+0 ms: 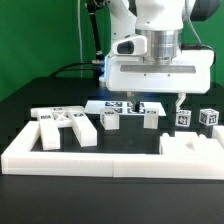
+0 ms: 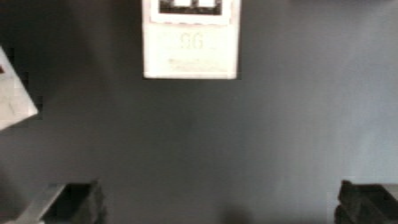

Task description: Assemble chair

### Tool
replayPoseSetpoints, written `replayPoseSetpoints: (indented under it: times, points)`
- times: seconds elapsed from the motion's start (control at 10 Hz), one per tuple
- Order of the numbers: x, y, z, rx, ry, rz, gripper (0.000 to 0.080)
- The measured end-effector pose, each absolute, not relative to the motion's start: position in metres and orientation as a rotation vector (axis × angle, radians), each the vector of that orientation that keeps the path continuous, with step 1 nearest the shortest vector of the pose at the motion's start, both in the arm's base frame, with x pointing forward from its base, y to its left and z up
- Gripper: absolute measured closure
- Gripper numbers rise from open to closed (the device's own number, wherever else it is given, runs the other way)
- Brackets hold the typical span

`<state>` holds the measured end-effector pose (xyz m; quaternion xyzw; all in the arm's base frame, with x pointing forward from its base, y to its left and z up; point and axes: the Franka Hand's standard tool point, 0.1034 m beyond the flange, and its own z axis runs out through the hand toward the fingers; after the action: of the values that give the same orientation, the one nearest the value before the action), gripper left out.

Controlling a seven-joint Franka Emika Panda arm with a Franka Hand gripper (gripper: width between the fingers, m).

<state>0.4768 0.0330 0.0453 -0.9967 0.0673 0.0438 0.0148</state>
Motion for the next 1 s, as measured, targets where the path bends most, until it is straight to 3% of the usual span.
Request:
replayPoseSetpoints:
  times: [0.1,0.3,1.0]
  points:
    - [0.477,0.033,0.045,-3.102,0.209,0.14,0.0151]
    - [0.464,0.027,0.042,-3.073,0.164,0.42,0.0151]
    - [0.459,0.025,0.038,-2.896,0.135,1.052,0.0151]
